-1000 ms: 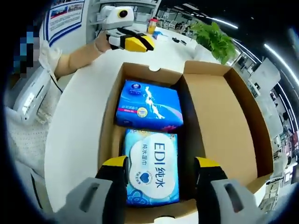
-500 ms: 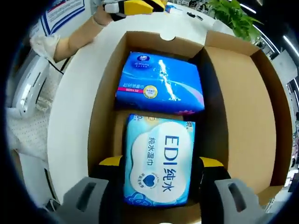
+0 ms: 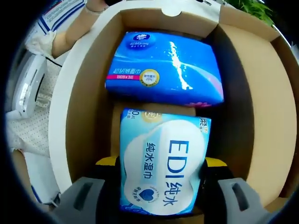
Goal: Operate the shoe box by opening the lid, removing the specified soft item, and placing it in the target area until the item is outside and the box remains undamaged.
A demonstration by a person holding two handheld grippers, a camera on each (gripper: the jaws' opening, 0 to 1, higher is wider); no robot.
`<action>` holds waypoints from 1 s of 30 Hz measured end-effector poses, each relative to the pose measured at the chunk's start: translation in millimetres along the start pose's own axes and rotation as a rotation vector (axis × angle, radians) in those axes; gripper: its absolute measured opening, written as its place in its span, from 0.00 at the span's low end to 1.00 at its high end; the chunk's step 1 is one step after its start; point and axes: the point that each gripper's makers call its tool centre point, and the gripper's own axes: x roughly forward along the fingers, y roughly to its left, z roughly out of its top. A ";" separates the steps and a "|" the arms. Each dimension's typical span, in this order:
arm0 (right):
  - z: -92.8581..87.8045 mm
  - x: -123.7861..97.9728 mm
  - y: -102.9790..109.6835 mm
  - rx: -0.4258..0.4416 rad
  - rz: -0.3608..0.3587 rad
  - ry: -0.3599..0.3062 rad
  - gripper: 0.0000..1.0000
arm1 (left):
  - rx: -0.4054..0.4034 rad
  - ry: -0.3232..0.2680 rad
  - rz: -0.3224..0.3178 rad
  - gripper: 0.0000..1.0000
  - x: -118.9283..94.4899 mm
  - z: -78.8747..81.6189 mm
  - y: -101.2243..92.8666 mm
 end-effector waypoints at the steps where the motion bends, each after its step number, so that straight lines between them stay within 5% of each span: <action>1: -0.3 0.7 0.1 0.002 0.005 0.004 0.72 | -0.001 0.002 -0.001 0.08 0.3 -0.6 0.2; 30: -2.7 14.6 8.5 0.020 0.092 0.024 0.80 | -0.015 0.053 -0.013 0.08 7.1 -16.8 -0.9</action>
